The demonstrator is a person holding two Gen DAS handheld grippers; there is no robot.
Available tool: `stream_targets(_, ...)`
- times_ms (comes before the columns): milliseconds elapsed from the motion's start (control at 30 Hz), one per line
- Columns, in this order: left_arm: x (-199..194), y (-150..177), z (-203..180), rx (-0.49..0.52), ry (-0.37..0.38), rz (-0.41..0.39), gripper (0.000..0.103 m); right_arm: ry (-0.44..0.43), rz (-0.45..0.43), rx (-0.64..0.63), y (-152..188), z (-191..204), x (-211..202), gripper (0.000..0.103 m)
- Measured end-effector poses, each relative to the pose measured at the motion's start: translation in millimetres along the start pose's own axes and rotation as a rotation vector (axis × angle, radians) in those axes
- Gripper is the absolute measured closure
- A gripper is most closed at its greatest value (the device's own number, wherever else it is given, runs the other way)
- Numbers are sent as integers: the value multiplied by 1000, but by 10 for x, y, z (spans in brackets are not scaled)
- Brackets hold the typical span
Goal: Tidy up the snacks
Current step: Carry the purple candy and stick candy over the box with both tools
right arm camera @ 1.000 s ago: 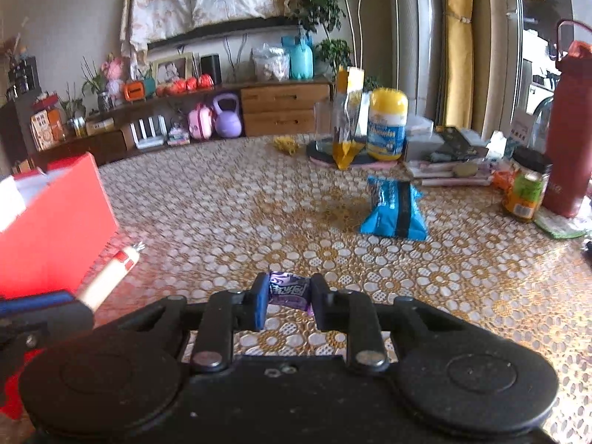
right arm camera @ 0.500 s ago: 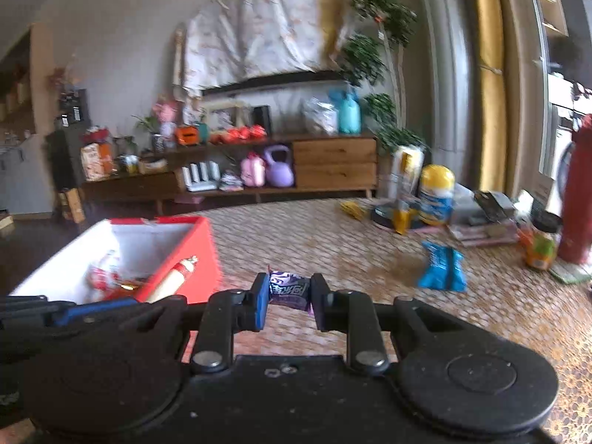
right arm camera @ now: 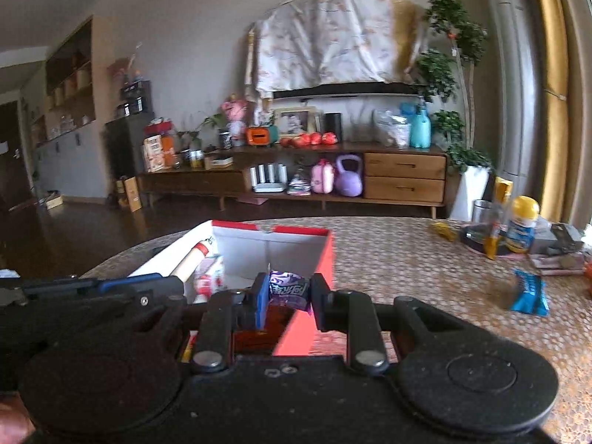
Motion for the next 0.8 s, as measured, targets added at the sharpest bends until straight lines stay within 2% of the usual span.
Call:
stream_targets(367,119,98,450,-37,-56,28,93,-32,42,-53,102,404,159,81)
stream_targets(800,419,257,548,-20,-51,94,93,-23,114,-93,369,567,421,80)
Point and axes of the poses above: each gripper's, at about its wrist camera, not at the fingertips, and x roughly the way its jaws point, z to its left, y to its underside, the point moved 6 cm from there along x, roughly the way its jaws point, and after that the axes turned 8 degrees about x, right-handed, at the moved point
